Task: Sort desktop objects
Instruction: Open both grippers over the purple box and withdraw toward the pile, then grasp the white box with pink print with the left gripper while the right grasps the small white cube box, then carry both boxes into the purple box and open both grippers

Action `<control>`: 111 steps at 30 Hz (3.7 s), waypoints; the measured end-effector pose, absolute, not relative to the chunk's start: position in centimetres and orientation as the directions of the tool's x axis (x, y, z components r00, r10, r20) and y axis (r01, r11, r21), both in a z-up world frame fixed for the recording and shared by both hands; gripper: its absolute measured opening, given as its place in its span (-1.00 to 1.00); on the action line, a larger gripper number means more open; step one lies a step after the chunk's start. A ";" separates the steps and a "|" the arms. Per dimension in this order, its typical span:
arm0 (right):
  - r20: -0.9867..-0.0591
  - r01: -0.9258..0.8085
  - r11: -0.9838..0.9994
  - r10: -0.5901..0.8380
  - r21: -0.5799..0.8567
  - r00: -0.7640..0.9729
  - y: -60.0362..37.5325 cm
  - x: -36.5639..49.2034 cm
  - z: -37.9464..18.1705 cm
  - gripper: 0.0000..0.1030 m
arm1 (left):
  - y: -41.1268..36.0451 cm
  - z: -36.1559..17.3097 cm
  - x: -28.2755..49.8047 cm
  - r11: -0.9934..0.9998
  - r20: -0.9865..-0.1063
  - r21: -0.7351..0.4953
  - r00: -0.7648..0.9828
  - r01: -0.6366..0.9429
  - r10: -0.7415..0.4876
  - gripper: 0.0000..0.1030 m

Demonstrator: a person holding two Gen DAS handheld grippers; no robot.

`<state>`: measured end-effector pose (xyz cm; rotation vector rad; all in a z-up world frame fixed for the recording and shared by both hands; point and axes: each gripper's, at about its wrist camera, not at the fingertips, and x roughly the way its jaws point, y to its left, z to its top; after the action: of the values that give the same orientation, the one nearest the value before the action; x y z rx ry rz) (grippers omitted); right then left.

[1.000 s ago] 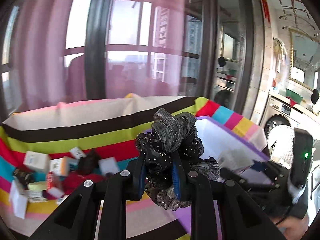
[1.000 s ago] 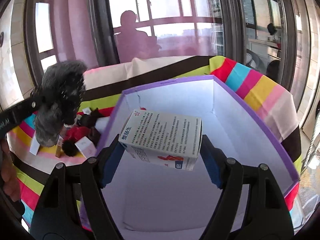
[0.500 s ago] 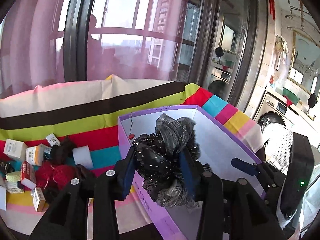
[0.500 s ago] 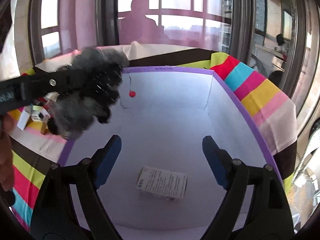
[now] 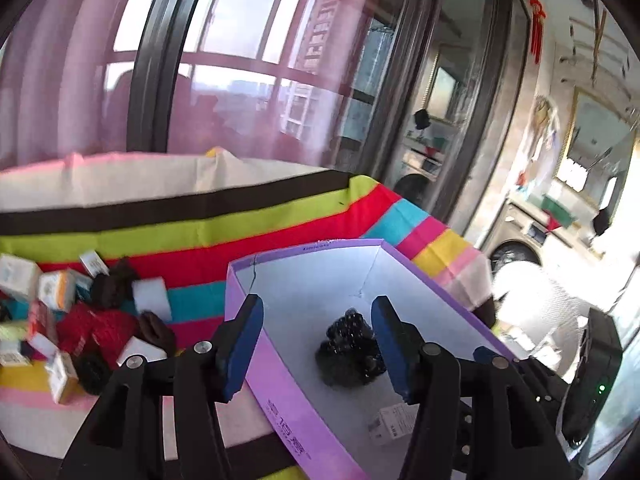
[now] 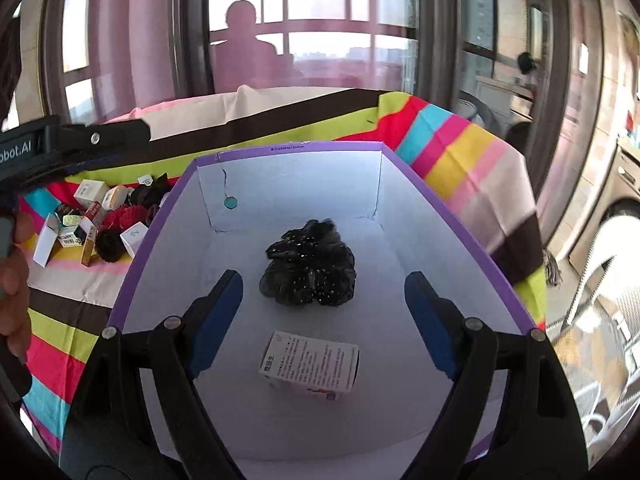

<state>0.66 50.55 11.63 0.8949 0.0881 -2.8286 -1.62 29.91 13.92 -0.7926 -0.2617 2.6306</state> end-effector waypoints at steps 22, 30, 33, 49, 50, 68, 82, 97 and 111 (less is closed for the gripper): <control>-0.451 0.323 -0.945 -0.314 0.059 -0.835 44.2 5.2 16.3 0.94 | 12.8 10.4 6.2 -0.989 -0.463 -0.145 -0.886 0.037 0.035 0.76; -0.470 0.449 -0.890 -0.429 0.075 -0.772 36.7 5.2 15.5 0.94 | 8.7 7.7 6.7 -0.989 -0.555 -0.067 -0.829 0.132 -0.073 0.76; -0.482 0.459 -0.883 -0.448 0.104 -0.753 34.6 4.6 14.5 0.94 | 7.6 7.1 6.7 -0.985 -0.566 -0.009 -0.813 0.170 -0.135 0.76; -0.584 0.379 -0.909 -0.406 0.175 -0.703 28.5 -3.4 8.4 0.94 | 5.1 1.4 0.6 -0.815 -0.571 0.473 -0.588 0.334 -0.573 0.76; -0.591 0.372 -0.911 -0.402 0.179 -0.700 28.4 -3.9 8.1 0.94 | 4.9 1.1 0.0 -0.803 -0.573 0.493 -0.569 0.335 -0.590 0.76; -0.711 0.233 -0.961 -0.266 0.147 -0.651 26.0 -10.9 3.6 0.94 | 3.3 -0.3 -3.4 -0.696 -0.543 0.597 -0.437 0.400 -0.717 0.74; -0.713 0.289 -0.909 -0.414 0.299 -0.565 26.7 -11.5 2.1 0.19 | 3.6 0.7 -1.7 -0.705 -0.565 0.557 -0.422 0.439 -0.709 -0.09; -0.571 0.370 -0.856 -0.517 0.362 -0.637 28.0 -8.9 5.4 0.12 | 4.3 4.0 1.2 -0.801 -0.601 0.326 -0.544 0.502 -0.586 -0.32; -0.368 0.293 -0.900 -0.404 0.322 -0.837 31.2 -5.3 10.8 0.12 | 6.9 9.5 2.6 -0.952 -0.552 0.015 -0.792 0.306 -0.263 -0.32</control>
<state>-5.29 31.23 10.75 0.6163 -0.3585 -2.6790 2.61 6.88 9.53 -0.9950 -0.1302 3.2938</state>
